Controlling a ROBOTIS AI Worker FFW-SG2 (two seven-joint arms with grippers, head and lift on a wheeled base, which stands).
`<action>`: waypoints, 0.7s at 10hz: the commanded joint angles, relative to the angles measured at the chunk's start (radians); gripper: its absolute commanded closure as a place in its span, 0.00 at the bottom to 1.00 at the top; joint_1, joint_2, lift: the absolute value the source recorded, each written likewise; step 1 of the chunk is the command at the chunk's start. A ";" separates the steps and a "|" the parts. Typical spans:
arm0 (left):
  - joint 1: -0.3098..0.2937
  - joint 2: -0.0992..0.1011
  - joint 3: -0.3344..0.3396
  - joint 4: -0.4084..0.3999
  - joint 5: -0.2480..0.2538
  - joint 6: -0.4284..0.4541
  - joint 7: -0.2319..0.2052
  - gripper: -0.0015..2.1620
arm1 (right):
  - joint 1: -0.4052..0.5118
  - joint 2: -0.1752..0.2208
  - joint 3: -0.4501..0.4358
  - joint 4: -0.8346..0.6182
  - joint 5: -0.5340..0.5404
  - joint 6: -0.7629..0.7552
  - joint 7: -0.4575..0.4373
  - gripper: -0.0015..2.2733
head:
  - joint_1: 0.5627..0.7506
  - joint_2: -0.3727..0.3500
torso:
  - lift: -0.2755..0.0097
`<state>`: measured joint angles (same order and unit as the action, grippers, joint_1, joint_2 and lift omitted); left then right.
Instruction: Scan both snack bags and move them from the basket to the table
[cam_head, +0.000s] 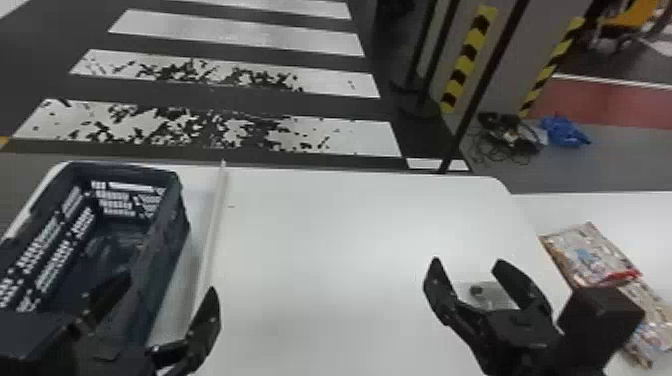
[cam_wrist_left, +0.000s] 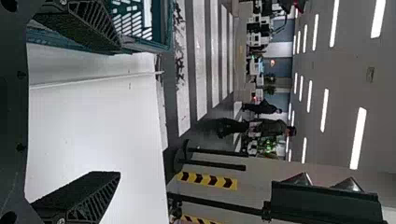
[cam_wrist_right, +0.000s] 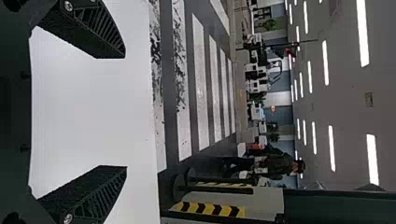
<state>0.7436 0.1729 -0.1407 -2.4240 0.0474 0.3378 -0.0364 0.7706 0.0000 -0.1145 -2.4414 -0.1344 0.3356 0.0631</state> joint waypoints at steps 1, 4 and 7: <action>0.043 0.000 0.012 -0.024 -0.001 0.002 0.018 0.02 | 0.056 -0.006 -0.010 -0.021 -0.039 -0.005 0.001 0.04 | 0.70 0.27 | 0.62; 0.120 0.003 0.001 -0.033 -0.001 -0.010 0.026 0.02 | 0.141 -0.046 -0.008 0.010 -0.037 -0.094 -0.008 0.04 | 0.70 0.28 | 0.62; 0.171 0.017 -0.056 -0.009 -0.029 -0.068 0.089 0.02 | 0.272 -0.117 0.035 0.084 -0.028 -0.428 -0.048 0.04 | 0.70 0.22 | 0.62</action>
<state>0.9067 0.1889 -0.1894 -2.4370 0.0225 0.2782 0.0516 1.0205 -0.1041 -0.0904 -2.3727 -0.1672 -0.0287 0.0146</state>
